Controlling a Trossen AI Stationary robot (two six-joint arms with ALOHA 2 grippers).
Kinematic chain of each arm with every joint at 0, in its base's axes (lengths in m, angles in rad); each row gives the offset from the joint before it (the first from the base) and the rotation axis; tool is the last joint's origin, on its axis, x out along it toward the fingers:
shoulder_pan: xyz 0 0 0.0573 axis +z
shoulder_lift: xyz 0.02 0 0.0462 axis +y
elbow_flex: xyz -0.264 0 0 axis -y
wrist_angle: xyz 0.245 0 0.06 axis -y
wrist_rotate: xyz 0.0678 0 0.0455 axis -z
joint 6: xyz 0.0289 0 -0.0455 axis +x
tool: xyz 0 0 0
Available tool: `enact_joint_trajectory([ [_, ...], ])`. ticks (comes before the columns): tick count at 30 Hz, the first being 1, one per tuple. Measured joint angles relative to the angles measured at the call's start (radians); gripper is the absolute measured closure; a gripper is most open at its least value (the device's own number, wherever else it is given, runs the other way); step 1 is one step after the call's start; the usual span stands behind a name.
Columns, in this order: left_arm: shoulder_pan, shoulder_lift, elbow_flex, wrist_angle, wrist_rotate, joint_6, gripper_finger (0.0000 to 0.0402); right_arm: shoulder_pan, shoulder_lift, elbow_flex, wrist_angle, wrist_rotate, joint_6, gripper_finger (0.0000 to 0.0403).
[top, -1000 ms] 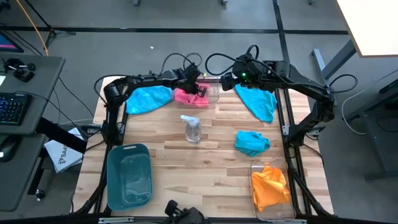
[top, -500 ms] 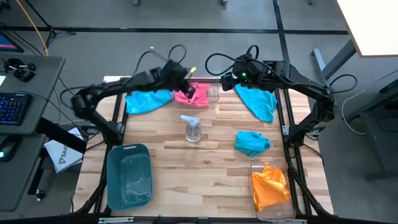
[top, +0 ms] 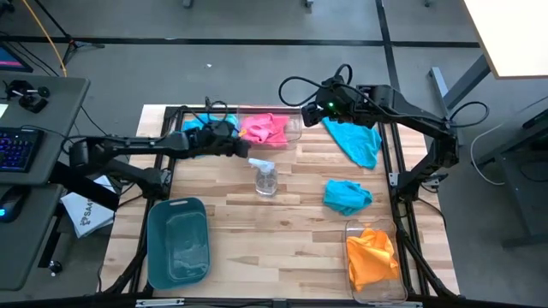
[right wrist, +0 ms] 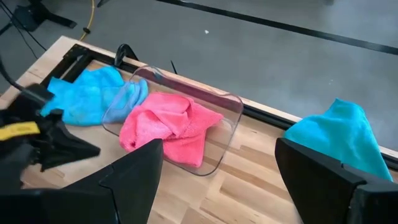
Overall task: Sort microfiber towel by color & place in baskets
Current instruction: Put the pink towel into the top transparent bin
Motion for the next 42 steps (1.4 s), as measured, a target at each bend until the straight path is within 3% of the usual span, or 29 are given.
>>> enact_joint_trajectory([
  [11,-0.049,0.184,0.001,0.134,-0.035,-0.035,0.0402,0.0,0.0,0.0,0.013,0.024,0.0,0.0096],
  [19,-0.041,0.173,0.01,0.264,-0.12,-0.006,0.0402,0.0,0.0,0.0,0.014,0.025,0.0,0.0096],
  [26,-0.004,0.179,0.097,0.195,-0.187,0.115,0.0402,0.0,0.0,0.0,0.013,0.025,-0.002,0.0096],
  [31,0.012,0.153,0.16,0.096,-0.095,0.132,0.0402,0.0,0.0,0.0,0.011,0.025,-0.002,0.0096],
  [38,0.001,0.151,0.178,-0.102,-0.089,0.152,0.0402,0.0,0.0,0.0,0.011,0.025,-0.002,0.0096],
  [42,0.002,0.203,0.18,-0.102,-0.077,0.132,0.0402,-0.011,0.0,0.0,0.011,0.025,-0.009,0.0096],
])
